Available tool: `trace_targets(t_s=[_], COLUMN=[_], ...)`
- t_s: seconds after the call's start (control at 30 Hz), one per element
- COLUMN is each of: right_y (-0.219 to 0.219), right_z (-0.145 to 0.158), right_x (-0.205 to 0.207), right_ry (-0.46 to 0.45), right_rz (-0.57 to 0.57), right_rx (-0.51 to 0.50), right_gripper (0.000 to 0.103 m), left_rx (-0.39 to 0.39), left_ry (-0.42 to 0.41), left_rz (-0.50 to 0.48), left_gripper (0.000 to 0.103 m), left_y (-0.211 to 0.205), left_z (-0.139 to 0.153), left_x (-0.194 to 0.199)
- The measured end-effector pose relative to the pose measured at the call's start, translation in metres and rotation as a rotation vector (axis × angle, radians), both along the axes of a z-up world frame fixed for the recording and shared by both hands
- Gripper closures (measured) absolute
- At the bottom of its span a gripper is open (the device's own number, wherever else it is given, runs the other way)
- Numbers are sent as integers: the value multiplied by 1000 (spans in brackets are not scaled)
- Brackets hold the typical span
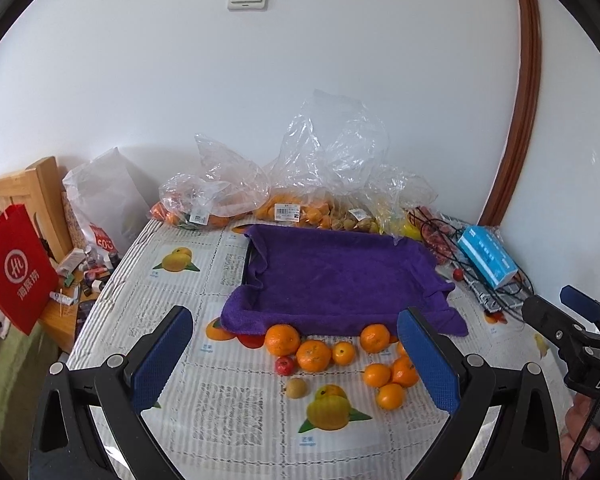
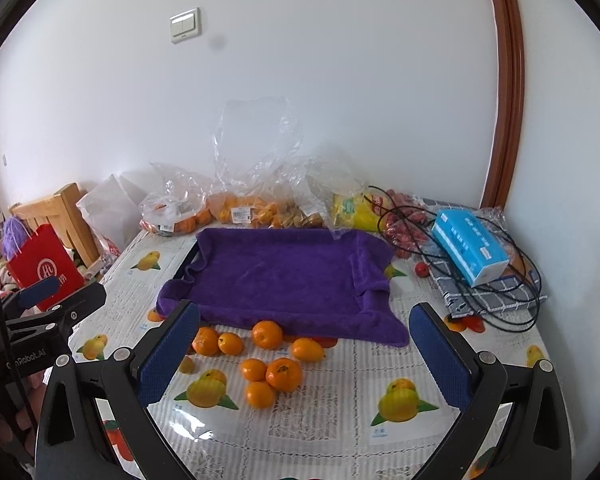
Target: Organize fruits
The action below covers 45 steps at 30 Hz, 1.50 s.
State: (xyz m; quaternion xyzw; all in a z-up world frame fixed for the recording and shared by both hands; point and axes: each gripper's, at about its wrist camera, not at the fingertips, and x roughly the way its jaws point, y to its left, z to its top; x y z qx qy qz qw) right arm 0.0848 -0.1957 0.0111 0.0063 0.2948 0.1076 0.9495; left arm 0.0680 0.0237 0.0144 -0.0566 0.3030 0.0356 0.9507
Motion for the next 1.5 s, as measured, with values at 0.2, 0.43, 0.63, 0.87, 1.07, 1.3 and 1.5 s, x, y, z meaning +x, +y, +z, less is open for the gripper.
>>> trace_targets(t_s=[0.2, 0.43, 0.63, 0.87, 1.07, 1.3, 1.5], right_y=[14, 20, 21, 23, 16, 8, 7], right_z=[-12, -24, -38, -39, -37, -59, -97], right_x=[-5, -7, -6, -6, -15, -4, 18], right_ry=[9, 71, 109, 90, 52, 88, 158], right_rz=[-75, -159, -216, -262, -257, -202, -104], right_rx=[-1, 18, 29, 16, 37, -14, 10], right_gripper=[0, 0, 0, 0, 0, 1, 24], left_rx=[15, 54, 48, 25, 36, 17, 12], left_ry=[22, 50, 77, 100, 104, 116, 141], left_rz=[-97, -194, -248, -286, -288, -190, -88], left_gripper=[0, 0, 0, 0, 0, 1, 1], left_y=[13, 16, 23, 29, 26, 30, 33], left_z=[-11, -22, -33, -43, -47, -54, -69], left_x=[11, 20, 29, 38, 34, 31, 30])
